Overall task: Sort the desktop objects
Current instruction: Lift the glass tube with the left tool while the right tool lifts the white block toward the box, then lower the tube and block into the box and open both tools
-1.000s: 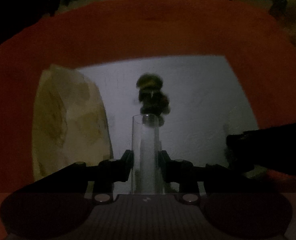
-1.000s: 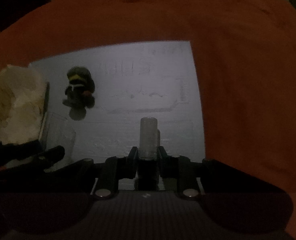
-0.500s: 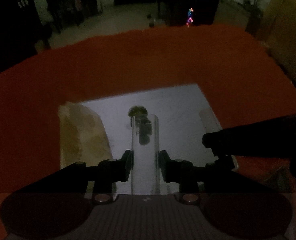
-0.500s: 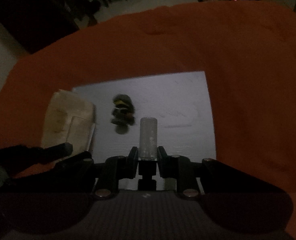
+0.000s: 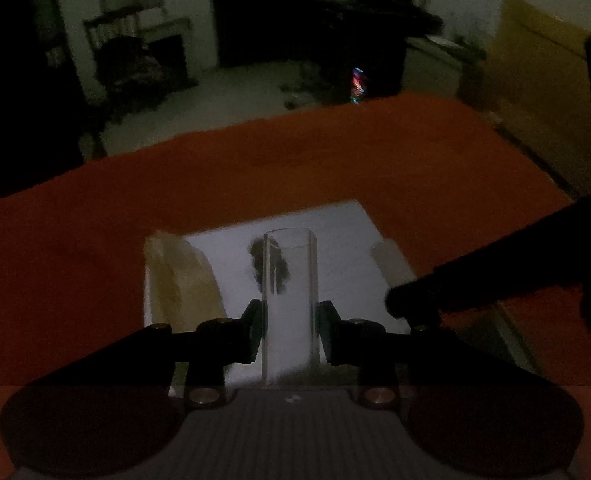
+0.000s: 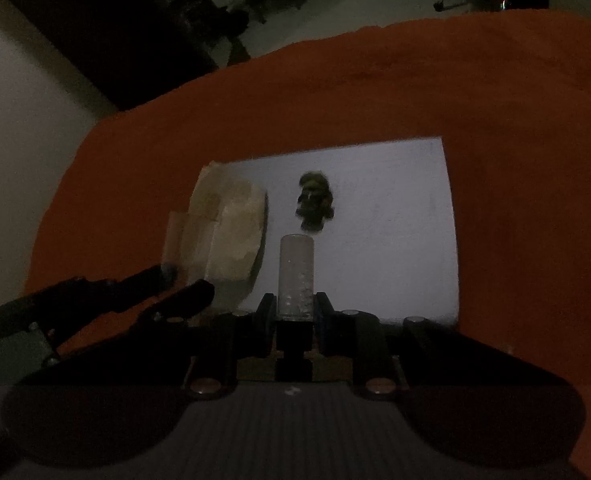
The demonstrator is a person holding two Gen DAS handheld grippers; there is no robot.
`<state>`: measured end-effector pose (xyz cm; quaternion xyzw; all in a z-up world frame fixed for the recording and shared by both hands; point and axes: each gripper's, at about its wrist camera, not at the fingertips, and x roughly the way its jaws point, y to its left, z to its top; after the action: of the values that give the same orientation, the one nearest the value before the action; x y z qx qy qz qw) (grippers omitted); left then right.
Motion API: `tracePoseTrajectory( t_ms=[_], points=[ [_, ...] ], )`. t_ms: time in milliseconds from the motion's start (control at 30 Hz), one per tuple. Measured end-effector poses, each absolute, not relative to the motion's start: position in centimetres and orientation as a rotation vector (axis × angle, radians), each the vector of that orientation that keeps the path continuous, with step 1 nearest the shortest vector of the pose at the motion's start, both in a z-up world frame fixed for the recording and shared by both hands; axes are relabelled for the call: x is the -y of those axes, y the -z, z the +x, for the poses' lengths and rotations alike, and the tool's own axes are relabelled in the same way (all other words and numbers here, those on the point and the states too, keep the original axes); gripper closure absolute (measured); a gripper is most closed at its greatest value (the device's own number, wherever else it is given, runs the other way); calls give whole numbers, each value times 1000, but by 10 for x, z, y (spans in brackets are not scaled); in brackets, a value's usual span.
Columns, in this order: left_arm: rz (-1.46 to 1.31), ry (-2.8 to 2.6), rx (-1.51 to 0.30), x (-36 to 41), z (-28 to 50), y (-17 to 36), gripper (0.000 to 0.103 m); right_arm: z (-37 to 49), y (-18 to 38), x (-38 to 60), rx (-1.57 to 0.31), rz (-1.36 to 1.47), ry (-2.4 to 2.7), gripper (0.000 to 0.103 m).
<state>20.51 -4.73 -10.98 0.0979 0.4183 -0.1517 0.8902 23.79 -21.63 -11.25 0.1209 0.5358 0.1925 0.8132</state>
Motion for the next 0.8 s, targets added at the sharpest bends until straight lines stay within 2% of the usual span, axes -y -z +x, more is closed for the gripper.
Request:
tracePoseTrajectory(
  t_ms=[167,333,467,567,667,800],
  points=[
    [234,377,-942,42,171,119,78,199,121,222,-1195,282,-439,81],
    [257,374,-1002,32,137,149,78,158,162,223,-1278,394,-451,81],
    [270,335,-1111,28,131,181,78,134,196,235,-1263,543,-425,81],
    [282,314,-1164,27,124,197,78,129,203,242,-1201,475,-435,81],
    [312,279,-1219,26,116,213,78,120,201,235,-1143,253,-410,81],
    [330,204,-1297,24,114,231,78,112,225,223,-1216,159,-454,81]
  ],
)
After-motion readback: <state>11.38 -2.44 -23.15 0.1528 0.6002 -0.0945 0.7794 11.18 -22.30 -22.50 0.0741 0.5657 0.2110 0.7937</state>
